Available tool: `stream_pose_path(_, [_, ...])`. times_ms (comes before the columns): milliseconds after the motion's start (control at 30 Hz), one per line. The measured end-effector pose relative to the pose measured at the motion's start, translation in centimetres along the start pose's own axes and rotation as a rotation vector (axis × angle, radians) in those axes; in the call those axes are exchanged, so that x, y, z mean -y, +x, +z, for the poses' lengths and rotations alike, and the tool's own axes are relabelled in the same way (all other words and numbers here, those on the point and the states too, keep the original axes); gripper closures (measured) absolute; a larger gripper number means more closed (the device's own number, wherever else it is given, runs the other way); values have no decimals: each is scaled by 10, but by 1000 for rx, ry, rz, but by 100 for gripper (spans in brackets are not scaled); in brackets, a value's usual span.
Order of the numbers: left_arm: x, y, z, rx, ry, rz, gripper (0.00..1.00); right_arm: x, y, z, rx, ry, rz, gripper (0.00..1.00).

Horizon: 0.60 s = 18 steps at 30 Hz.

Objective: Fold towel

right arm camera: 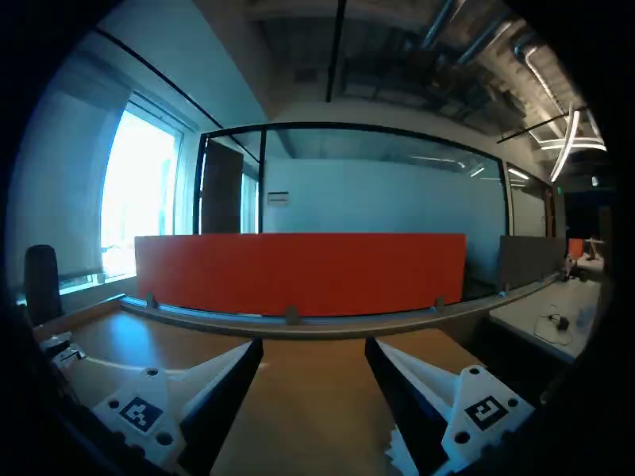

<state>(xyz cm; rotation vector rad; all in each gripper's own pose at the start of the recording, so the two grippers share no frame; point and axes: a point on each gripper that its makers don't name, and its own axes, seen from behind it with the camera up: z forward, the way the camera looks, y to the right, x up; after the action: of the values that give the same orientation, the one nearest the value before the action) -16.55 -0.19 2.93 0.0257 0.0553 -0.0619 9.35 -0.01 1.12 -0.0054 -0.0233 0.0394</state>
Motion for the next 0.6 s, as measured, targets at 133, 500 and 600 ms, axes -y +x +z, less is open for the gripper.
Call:
stream_pose_path(133, [0,0,0,0,2,10,6,-1,-1,0,3,-3,2,0])
stream_pose_path(500, [-1,0,-1,-1,6,25,6,-11,-2,2,-5,-20,-7,1])
stream_pose_path(600, [-1,0,-1,-1,6,25,6,-16,-3,3,-13,-28,-22,1])
